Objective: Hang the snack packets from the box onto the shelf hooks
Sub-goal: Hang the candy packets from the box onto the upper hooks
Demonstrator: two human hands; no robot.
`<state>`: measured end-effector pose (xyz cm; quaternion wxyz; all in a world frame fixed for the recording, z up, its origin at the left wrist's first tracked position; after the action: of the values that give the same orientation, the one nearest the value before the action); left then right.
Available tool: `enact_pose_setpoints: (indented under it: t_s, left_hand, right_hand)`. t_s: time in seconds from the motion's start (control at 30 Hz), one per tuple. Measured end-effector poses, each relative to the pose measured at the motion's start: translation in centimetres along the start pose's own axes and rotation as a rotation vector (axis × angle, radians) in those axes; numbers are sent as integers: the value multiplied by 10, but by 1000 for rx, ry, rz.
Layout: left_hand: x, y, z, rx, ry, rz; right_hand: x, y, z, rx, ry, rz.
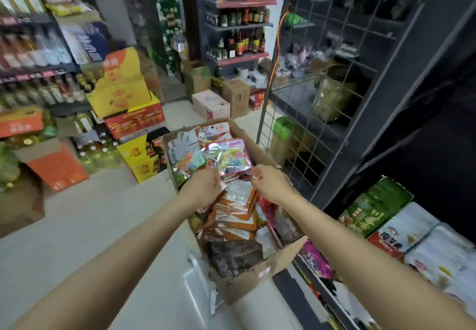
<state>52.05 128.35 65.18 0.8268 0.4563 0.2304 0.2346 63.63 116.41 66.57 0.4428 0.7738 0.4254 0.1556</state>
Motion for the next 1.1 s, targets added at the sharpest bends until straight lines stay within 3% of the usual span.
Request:
enact_pose_setpoints:
  t_s: [0.13,0.27,0.43,0.67,0.83,0.97,1.1]
  left_hand:
    - [13,-36,-15,253,-131,-222]
    - [18,-57,-27,449,-176,-241]
    - [20,-76,-35,506,-147,-333]
    - [23,-83,-32,393,-106,-287]
    - [24,-69,-29,190,-99,-142]
    - [20,-49,-23,-104,-51,-28]
    - [17,-33,-29,-441,-2,53]
  right_hand:
    - [26,-52,23,-76,-57,-159]
    - [36,-85,47,-163,-66,-305]
    - [43,-102,49,-408,26,-412]
    - [37,-109,33,-747,114,-398]
    - [40,-92,5,-1028,463,-235]
    - [38,-48,1,-909,433,-119]
    - [33,-14,21,-495,238,-39]
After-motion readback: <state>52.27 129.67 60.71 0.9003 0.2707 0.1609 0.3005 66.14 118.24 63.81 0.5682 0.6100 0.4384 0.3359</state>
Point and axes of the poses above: each hand's wrist, its own x-axis towards the middle knuckle, its own y-axis out of the back of the hand, z = x × y, the point moved 4 cm from there along x, towards the middle knuckle, and after that the axes turned 2 degrees about y, right-handed, at the moved point
